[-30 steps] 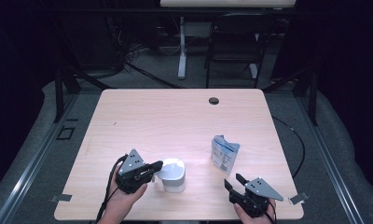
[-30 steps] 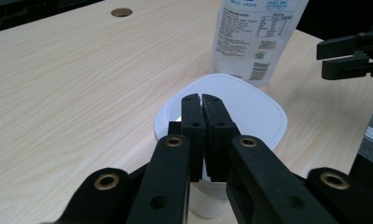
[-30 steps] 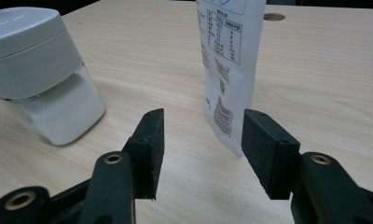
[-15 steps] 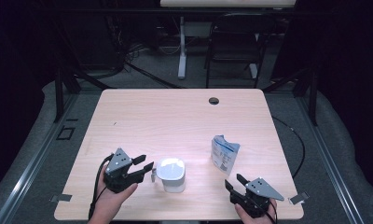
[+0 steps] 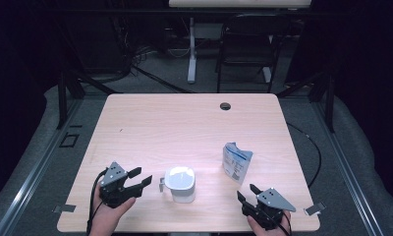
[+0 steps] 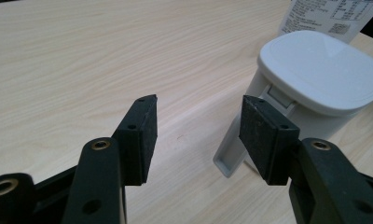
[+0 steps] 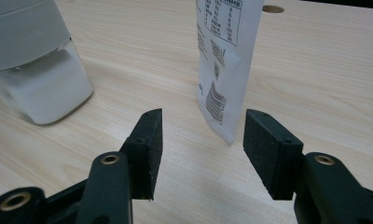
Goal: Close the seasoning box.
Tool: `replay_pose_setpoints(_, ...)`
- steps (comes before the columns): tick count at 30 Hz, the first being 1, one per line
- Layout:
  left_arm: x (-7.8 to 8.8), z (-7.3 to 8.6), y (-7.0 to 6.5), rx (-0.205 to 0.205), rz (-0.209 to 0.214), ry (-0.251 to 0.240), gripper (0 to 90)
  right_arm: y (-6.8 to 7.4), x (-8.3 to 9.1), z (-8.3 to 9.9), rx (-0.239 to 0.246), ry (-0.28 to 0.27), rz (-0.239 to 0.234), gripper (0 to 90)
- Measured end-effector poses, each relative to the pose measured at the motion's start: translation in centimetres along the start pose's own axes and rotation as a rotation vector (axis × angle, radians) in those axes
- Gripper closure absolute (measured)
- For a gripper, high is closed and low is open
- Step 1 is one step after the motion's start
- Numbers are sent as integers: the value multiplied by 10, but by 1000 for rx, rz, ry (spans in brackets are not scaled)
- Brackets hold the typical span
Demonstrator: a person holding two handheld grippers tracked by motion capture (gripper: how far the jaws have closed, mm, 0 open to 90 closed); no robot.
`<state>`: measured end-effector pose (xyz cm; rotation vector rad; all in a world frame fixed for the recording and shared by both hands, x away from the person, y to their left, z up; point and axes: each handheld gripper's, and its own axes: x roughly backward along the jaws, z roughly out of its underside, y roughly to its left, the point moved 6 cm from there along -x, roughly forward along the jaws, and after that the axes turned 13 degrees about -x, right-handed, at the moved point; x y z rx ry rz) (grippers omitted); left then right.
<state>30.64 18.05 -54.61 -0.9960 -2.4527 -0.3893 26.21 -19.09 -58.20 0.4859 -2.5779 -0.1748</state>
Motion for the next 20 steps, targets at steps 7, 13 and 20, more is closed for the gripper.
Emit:
replay_pose_setpoints(7, 2, 22, 5, 69, -22, -1, 462, -2, -4, 3, 1, 3, 9, 473)
replay_pose_setpoints(13, 2, 36, 8, 90, -36, 9, 461, -3, -6, 6, -2, 12, 16, 474)
replay_pose_setpoints(20, 10, 43, 13, 91, -63, 4, 455, -8, 2, 5, -27, 0, 38, 473)
